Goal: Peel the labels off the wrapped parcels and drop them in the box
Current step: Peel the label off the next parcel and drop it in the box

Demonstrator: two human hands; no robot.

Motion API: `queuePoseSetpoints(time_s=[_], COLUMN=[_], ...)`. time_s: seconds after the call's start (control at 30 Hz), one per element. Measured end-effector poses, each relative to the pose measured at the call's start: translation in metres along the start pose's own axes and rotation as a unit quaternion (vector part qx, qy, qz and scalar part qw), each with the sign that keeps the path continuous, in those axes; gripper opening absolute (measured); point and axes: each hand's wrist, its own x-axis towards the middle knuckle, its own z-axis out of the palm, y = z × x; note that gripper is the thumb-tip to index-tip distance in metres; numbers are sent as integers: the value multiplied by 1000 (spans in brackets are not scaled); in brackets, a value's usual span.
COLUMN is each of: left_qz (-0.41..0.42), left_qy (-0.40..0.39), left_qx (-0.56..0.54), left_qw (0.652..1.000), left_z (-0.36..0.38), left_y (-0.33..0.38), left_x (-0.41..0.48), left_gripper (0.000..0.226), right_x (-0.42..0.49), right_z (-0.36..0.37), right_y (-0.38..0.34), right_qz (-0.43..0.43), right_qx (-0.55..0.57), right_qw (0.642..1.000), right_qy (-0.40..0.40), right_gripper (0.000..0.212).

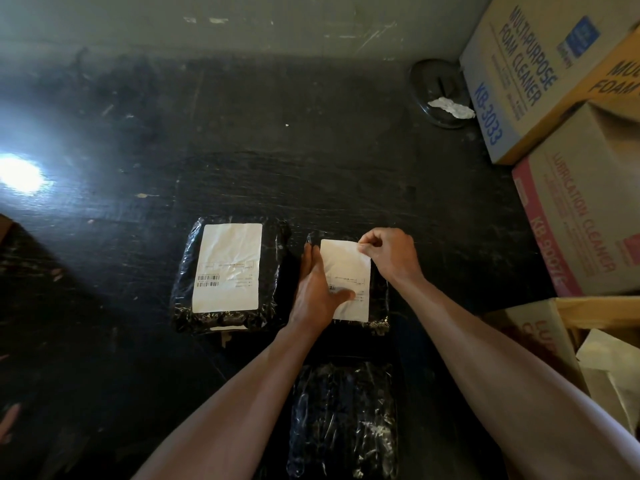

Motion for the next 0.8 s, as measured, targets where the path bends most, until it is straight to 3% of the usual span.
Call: queuePoseSetpoints(time_s=[0.23, 0.47, 0.8], left_qz=[7, 23, 25], left_qy=[0, -45, -26], left_qx=[-1, 7, 6], left_qw=[1000, 999, 999], left_z=[-1, -6, -4], left_y=[-1, -8, -6], left_x=[1, 2, -1], left_gripper=[118, 128, 130], right_x=[8, 17, 21], right_z=[1, 6, 10], right_y=[-9, -24, -27], right_qz=[-11, -41, -23], right_qx=[-18, -54, -30], right_qw=[999, 995, 997], right_qy=[-24, -79, -73], right_gripper=[33, 28, 9])
